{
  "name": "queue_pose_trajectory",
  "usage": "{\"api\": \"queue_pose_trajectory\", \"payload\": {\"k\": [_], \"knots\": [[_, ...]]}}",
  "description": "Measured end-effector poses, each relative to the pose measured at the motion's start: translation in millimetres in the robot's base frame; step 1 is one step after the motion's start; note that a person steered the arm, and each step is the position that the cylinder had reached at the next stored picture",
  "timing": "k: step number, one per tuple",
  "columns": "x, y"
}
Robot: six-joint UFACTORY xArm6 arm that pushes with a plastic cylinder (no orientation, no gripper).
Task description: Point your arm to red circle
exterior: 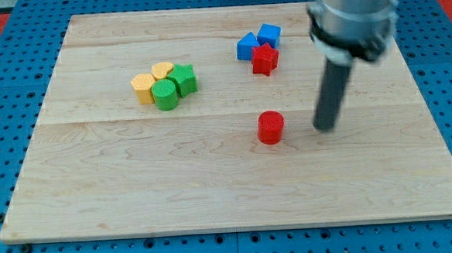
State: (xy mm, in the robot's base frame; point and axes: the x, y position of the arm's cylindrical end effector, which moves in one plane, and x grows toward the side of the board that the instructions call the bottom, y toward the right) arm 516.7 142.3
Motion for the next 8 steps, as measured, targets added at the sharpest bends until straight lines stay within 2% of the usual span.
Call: {"api": "queue_pose_trajectory", "payload": {"k": [1,4,7,8], "knots": [[30.0,-13.0],[7.3,-29.0],[-74.8,-26.4],[-82.1,-25.7]]}}
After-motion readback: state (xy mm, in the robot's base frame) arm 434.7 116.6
